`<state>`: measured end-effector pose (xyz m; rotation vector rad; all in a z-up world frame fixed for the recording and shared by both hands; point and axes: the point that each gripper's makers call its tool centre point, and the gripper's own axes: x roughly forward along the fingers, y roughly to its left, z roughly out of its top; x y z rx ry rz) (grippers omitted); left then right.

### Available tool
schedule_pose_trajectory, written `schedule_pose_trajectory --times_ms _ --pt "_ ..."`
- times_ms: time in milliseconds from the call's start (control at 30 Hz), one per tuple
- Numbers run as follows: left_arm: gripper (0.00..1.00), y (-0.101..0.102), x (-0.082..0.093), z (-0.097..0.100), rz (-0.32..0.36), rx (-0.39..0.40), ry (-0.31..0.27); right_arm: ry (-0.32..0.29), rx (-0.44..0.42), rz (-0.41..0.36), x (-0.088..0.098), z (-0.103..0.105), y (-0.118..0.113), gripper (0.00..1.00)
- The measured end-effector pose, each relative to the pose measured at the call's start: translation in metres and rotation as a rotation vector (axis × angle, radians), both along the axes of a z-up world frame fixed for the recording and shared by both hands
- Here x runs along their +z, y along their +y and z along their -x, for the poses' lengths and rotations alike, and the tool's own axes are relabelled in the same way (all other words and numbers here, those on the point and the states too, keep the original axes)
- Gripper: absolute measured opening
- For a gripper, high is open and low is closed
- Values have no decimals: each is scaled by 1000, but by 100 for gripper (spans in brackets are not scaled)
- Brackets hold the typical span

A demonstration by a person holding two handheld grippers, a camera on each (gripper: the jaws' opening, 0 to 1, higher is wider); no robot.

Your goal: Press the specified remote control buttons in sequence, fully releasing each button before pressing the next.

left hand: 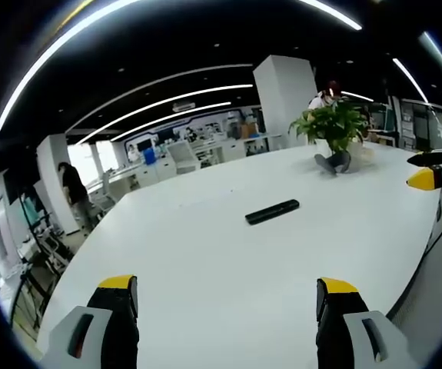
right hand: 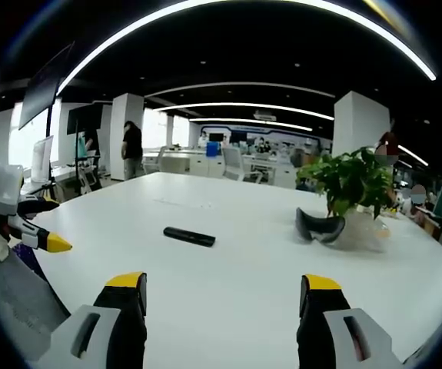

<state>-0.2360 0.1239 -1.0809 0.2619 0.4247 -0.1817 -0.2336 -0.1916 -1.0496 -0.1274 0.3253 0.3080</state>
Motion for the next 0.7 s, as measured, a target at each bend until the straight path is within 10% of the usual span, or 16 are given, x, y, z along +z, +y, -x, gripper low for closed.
schedule_pose_trajectory --times_ms 700 --pt "99 -9 22 -37 29 -41 -33 0 5 -27 2 0 1 77"
